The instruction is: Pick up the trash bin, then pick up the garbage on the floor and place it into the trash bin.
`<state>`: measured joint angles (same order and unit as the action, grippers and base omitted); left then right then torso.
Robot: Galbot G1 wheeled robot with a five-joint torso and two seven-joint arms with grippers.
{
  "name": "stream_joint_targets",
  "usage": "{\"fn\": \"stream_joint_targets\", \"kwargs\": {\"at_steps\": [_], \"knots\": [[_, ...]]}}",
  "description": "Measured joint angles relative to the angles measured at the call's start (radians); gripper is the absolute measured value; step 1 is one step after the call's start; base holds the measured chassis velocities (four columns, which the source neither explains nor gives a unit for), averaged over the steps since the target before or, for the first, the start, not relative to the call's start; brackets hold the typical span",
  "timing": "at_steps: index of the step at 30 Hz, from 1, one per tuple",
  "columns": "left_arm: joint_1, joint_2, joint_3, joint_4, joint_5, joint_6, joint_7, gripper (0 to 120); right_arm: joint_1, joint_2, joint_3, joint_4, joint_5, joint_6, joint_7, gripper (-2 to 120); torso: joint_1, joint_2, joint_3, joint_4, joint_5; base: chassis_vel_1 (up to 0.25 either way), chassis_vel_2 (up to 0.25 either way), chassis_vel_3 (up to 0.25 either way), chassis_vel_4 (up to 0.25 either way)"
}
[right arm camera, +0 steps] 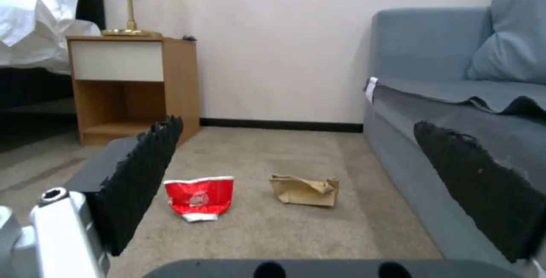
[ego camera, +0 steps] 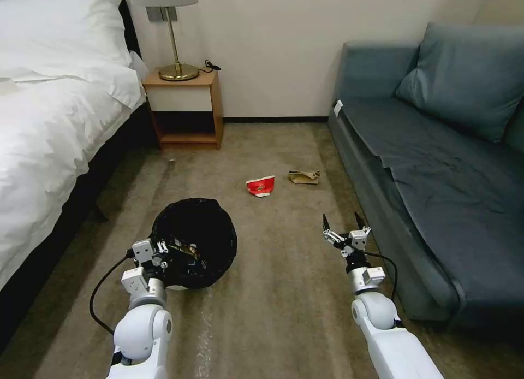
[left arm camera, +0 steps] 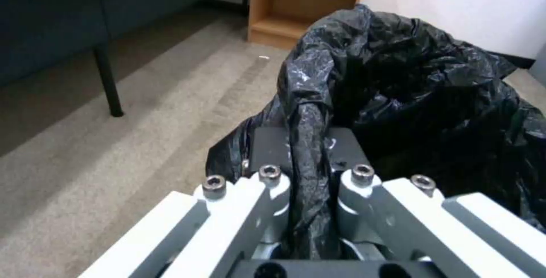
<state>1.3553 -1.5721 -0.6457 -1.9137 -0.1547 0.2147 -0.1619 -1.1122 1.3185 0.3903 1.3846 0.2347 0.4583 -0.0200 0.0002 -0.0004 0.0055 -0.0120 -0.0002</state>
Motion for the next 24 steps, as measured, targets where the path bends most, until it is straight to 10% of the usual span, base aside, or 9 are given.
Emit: {"fn": "stream_joint_targets", "kwargs": {"at_steps": [24], "knots": [[0.009,0.000,-0.006,-0.007,0.002,-0.006,0.003,5,-0.007,0.005,0.003,-0.016,0.006,0.019,-0.016,100,0.000,0.000,0.000,0.0000,0.0000,-0.077,0.075,0.071,-0.072]]}}
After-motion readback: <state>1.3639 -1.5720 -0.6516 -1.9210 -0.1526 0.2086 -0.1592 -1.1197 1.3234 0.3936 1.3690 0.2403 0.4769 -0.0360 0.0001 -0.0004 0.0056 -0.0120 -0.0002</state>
